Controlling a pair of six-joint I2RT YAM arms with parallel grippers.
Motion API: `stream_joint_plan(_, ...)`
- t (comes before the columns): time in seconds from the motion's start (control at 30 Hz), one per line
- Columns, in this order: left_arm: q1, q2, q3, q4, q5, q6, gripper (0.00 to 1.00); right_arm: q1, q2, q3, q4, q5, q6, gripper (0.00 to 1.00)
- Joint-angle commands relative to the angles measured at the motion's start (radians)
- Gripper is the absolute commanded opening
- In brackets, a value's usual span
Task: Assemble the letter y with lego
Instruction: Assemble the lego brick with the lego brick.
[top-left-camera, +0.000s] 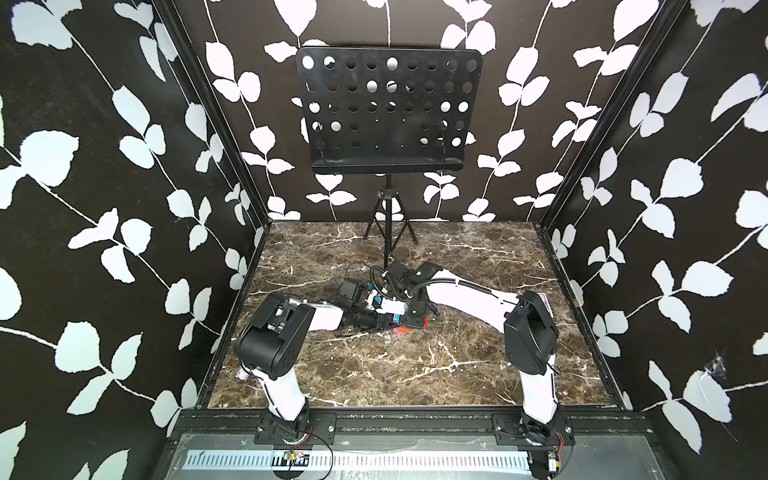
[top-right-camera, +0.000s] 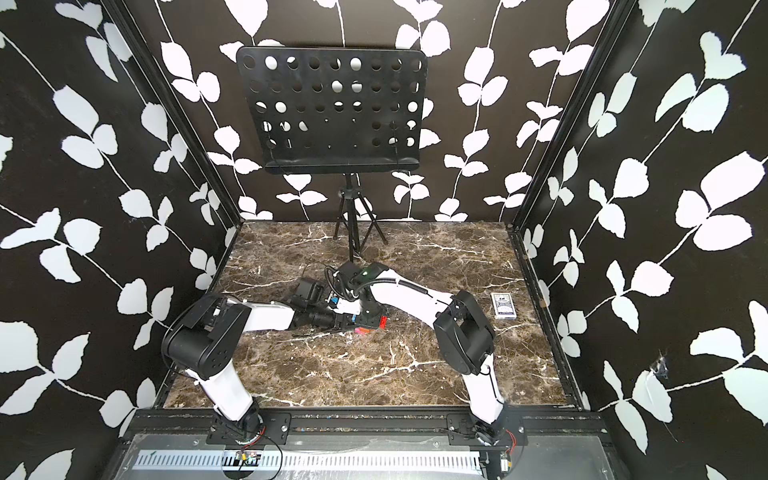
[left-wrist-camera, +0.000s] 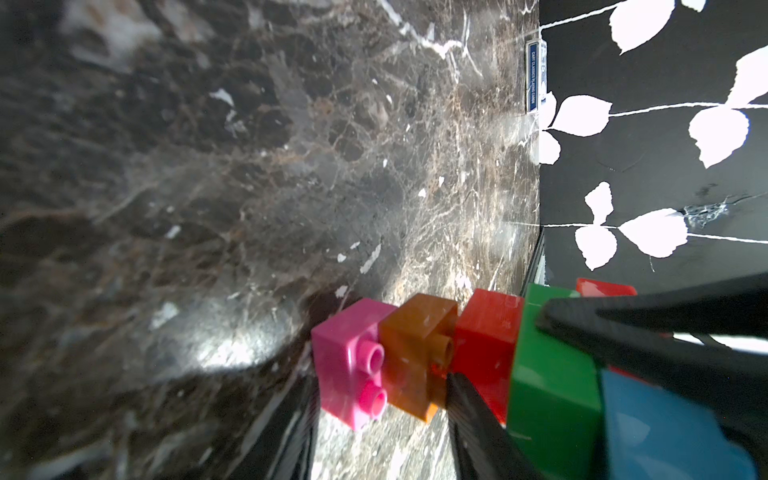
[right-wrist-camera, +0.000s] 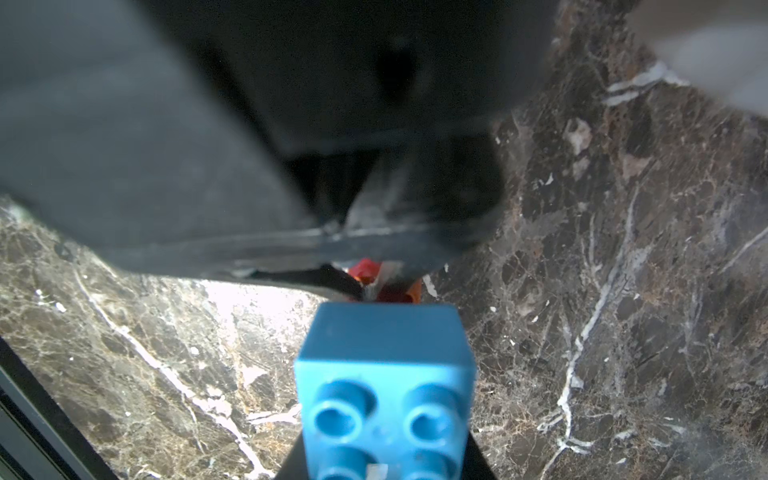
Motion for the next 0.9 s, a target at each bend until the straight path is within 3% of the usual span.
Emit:
stream_joint_plan(0.0,0.01,0.01,-0.035,-0.062,-0.093,0.02,0.5,-0.009,0.049,-0.038,-0.081,0.035,-0.007,0.28)
stream_joint_plan(0.57,0.011,0.019,-0.041,-0.054,-0.095,0.014,0.5,-0.008,0.043,-0.003,-0.115,0.047,0.051,0.27)
stream_joint_plan(0.87,0.011,0.011,-0.045,-0.054,-0.097,0.017,0.5,-0.007,0.109,0.007,-0.116,0.069,0.039,0.27)
